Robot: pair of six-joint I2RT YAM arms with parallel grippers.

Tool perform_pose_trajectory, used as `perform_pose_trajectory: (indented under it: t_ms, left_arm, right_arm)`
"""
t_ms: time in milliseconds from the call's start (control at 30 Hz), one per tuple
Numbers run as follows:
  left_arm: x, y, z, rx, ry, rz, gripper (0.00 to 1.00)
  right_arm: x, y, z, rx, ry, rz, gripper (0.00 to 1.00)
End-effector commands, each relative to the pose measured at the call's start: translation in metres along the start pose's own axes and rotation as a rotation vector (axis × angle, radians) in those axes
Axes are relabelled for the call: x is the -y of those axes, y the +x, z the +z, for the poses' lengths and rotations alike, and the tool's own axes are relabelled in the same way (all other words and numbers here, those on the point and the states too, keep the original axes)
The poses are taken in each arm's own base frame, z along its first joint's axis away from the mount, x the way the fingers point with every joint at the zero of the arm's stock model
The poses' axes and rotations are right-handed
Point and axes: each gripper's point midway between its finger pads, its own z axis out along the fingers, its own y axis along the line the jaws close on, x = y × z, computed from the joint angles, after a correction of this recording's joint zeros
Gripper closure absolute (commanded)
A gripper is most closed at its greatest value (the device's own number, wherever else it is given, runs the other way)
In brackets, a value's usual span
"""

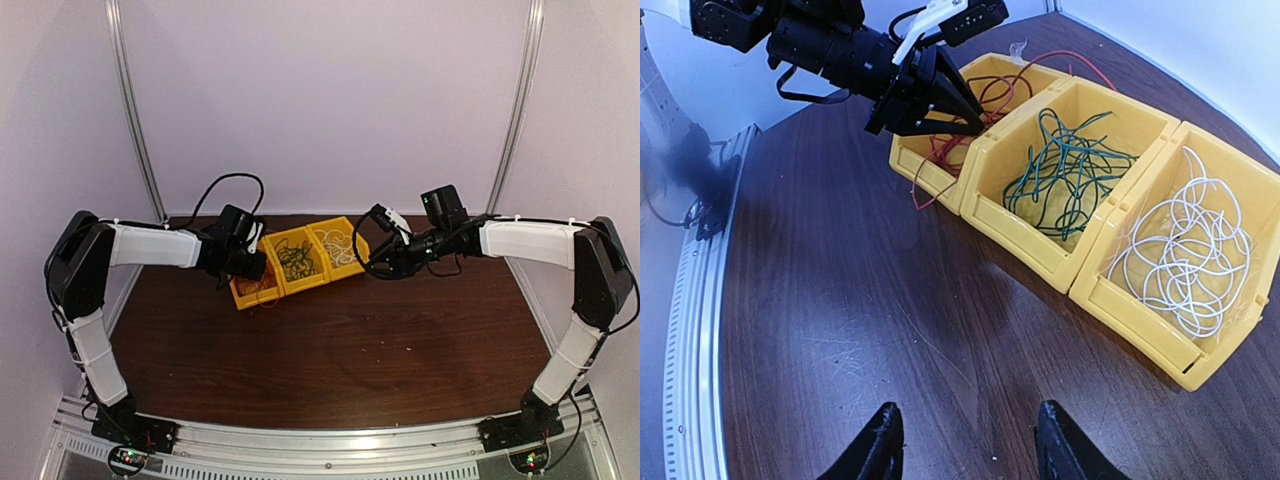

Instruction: Untangle the cables

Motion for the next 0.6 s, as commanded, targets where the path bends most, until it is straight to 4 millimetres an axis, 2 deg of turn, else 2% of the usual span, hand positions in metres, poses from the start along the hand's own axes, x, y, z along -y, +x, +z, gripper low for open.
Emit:
perform_pose_trajectory:
  t_ms: [0,100,200,300,400,500,567]
  left_arm:
    - [-0.001,-0.072,-0.043,0.139,0.003,-0.011,0.63]
    - [0.005,-0.104,-0.068,0.189,0.033,0.024,0.47]
    - [0.0,-0.134,-0.08,0.206,0.003,0.06,0.36]
    - [-0.009,-0.144,-0.067,0.155,-0.007,0.067,0.33]
    - [-0.021,-0.14,-0.039,0.084,-0.007,0.011,0.33]
    - [-0.031,-0.139,-0.019,0.046,0.037,-0.05,0.41]
    - [-0.028,-0.137,-0.009,0.023,0.095,-0.063,0.45]
  right_arm:
    - [0.0,-0.004,-0.003,0.014,-0.007,0.011,0.53]
    - [0.0,-0.005,-0.004,0.017,-0.004,0.008,0.53]
    - [0.0,-0.003,-0.002,0.014,-0.006,0.012,0.53]
    - [0.0,-0.002,-0.001,0.01,-0.013,0.017,0.53]
    - [0.0,-0.001,-0.001,0.008,-0.015,0.014,0.53]
    - [0.0,-0.001,-0.001,0.007,-0.012,0.011,0.53]
    - [0.0,0.0,-0.001,0.005,-0.011,0.012,0.53]
